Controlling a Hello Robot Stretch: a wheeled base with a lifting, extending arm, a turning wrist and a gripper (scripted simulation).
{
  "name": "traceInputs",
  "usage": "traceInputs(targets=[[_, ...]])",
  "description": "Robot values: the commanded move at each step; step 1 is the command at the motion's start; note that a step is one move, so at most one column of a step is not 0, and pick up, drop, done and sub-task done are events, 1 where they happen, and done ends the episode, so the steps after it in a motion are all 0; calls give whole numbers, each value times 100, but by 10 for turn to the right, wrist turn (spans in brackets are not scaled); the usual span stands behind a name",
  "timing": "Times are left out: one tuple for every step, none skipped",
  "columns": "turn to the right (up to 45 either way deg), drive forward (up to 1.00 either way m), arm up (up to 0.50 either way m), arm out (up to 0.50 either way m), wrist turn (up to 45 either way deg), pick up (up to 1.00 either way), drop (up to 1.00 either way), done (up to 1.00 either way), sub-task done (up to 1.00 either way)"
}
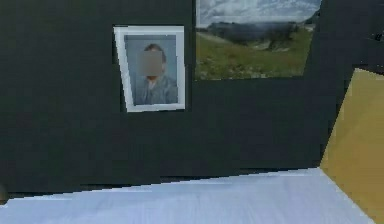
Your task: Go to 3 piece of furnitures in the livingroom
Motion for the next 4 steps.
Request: traceInputs(targets=[[0,15,0,0,0,0,0,0,0],[-450,0,0,0,0,0,0,0,0],[-60,0,0,0,0,0,0,0,0],[0,45,0,0,0,0,0,0,0]])
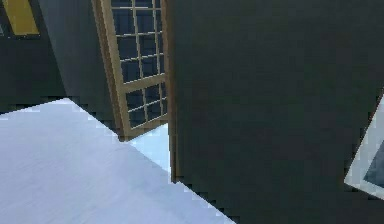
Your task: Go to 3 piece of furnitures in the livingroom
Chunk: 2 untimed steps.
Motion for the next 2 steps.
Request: traceInputs(targets=[[-450,0,0,0,0,0,0,0,0],[0,100,0,0,0,0,0,0,0]])
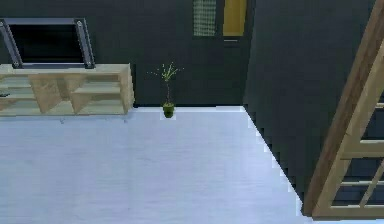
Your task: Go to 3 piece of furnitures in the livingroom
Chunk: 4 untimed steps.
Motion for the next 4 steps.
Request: traceInputs(targets=[[0,65,0,0,0,0,0,0,0],[-120,0,0,0,0,0,0,0,0],[0,100,0,0,0,0,0,0,0],[-60,0,0,0,0,0,0,0,0]])
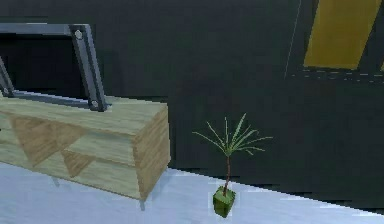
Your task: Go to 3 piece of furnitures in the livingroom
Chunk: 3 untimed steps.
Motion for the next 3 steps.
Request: traceInputs(targets=[[0,40,0,0,0,0,0,0,0],[-420,0,0,0,0,0,0,0,0],[0,0,0,0,0,0,0,100,0]])
